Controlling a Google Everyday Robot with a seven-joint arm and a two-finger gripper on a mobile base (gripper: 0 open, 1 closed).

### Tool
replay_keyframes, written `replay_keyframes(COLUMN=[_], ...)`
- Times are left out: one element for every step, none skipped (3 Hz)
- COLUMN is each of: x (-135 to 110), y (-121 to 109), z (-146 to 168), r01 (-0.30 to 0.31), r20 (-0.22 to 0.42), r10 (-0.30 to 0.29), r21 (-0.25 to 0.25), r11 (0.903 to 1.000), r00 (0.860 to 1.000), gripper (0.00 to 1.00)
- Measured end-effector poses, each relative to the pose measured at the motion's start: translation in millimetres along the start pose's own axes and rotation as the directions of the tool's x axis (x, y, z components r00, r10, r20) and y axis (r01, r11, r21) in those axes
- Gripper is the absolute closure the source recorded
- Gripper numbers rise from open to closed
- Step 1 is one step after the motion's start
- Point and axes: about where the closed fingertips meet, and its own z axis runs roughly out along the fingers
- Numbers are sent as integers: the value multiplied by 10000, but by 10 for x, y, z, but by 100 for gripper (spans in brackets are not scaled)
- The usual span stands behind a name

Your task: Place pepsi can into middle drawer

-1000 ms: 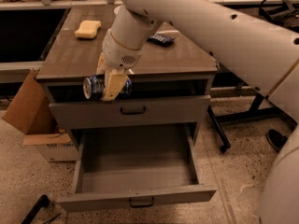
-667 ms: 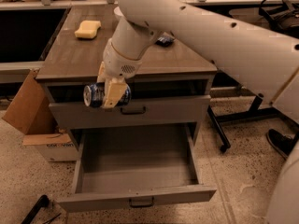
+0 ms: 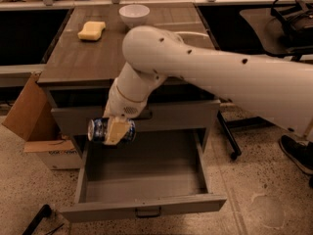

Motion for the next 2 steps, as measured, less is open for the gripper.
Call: replay_keyframes(x=[84,195], y=[264,415], z=[492,986], r01=[-849,-1839], r20=[-148,-110], r10=[849,1840], r21=[-14,70], r11=[9964,9829], r00=[9963,9829], gripper=[100,100])
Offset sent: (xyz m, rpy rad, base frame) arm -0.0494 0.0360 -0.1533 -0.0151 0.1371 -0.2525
